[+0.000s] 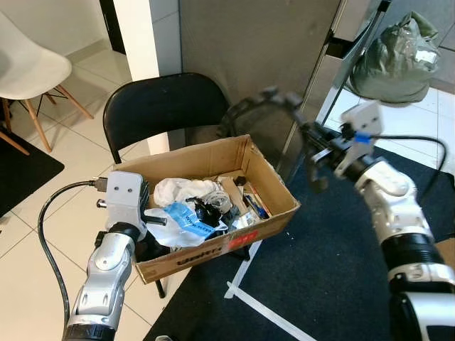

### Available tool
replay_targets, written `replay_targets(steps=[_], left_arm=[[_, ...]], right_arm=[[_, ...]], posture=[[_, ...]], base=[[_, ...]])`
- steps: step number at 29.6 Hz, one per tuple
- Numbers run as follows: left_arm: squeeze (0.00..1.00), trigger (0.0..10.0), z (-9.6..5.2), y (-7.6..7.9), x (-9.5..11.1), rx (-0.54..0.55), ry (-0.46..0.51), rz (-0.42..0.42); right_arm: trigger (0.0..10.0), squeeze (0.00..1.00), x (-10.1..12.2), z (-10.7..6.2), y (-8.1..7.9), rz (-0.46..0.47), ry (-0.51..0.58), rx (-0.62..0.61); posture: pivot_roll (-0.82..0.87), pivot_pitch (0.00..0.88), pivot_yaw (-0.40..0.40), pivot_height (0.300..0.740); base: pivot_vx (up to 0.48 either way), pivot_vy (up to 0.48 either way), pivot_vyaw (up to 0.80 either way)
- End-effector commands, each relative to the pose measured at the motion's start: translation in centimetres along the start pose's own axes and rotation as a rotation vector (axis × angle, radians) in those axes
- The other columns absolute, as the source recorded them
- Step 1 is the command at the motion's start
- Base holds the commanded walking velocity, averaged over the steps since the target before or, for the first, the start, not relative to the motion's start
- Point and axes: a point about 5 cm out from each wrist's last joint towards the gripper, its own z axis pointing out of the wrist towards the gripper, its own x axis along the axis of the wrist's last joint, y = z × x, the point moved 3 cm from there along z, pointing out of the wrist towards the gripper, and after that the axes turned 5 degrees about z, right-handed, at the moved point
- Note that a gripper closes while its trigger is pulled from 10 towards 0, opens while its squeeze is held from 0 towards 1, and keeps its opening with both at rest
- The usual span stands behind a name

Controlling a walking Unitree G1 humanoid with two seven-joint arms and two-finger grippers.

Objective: Picking trash to rubbish bin

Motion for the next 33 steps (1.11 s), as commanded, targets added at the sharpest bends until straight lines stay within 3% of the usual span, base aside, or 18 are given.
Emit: replay_targets(steps=[1, 7, 14, 19, 21, 24, 33], left_arm=[[0.00, 10.0, -0.2, 0.0, 0.0, -0.011, 0.001, 0.015], [0.00, 10.0, -0.1, 0.1, 0.2, -0.025, 0.009, 0.015], [0.00, 10.0, 0.0, 0.2, 0.3, -0.036, 0.011, 0.015], [0.00, 10.0, 0.0, 0.3, 0.3, -0.044, 0.013, 0.014], [0.00, 10.0, 0.0, 0.3, 0.3, -0.045, 0.013, 0.014], [0.00, 10.0, -0.1, 0.6, 0.3, -0.064, 0.015, 0.014], [0.00, 10.0, -0.4, 1.5, 0.6, -0.147, 0.042, -0.008]], right_arm=[[10.0, 0.00, -0.3, -0.4, 0.4, 0.002, -0.003, -0.015], [10.0, 0.00, 0.5, -1.5, 2.2, -0.007, -0.002, 0.002], [10.0, 0.00, 0.9, -2.4, 3.0, 0.088, -0.020, 0.102], [10.0, 0.00, 0.6, -3.0, 3.2, 0.065, -0.084, 0.160], [10.0, 0.00, 0.5, -3.1, 3.3, 0.054, -0.100, 0.169], [10.0, 0.00, -0.8, -3.2, 1.9, 0.008, -0.177, 0.270], [10.0, 0.00, -1.1, -3.1, 1.3, 0.006, -0.203, 0.328]], posture=[[0.04, 0.161, -0.020, 0.740], [0.05, 0.162, -0.015, 0.740], [0.05, 0.162, -0.012, 0.740], [0.04, 0.155, -0.010, 0.740], [0.04, 0.155, -0.010, 0.740], [0.05, 0.134, -0.016, 0.740], [0.04, 0.126, -0.017, 0.740]], base=[[0.000, 0.000, 0.00], [0.000, 0.000, 0.00], [0.000, 0.000, 0.00], [0.000, 0.000, 0.00], [0.000, 0.000, 0.00], [0.000, 0.000, 0.00], [0.000, 0.000, 0.00]])
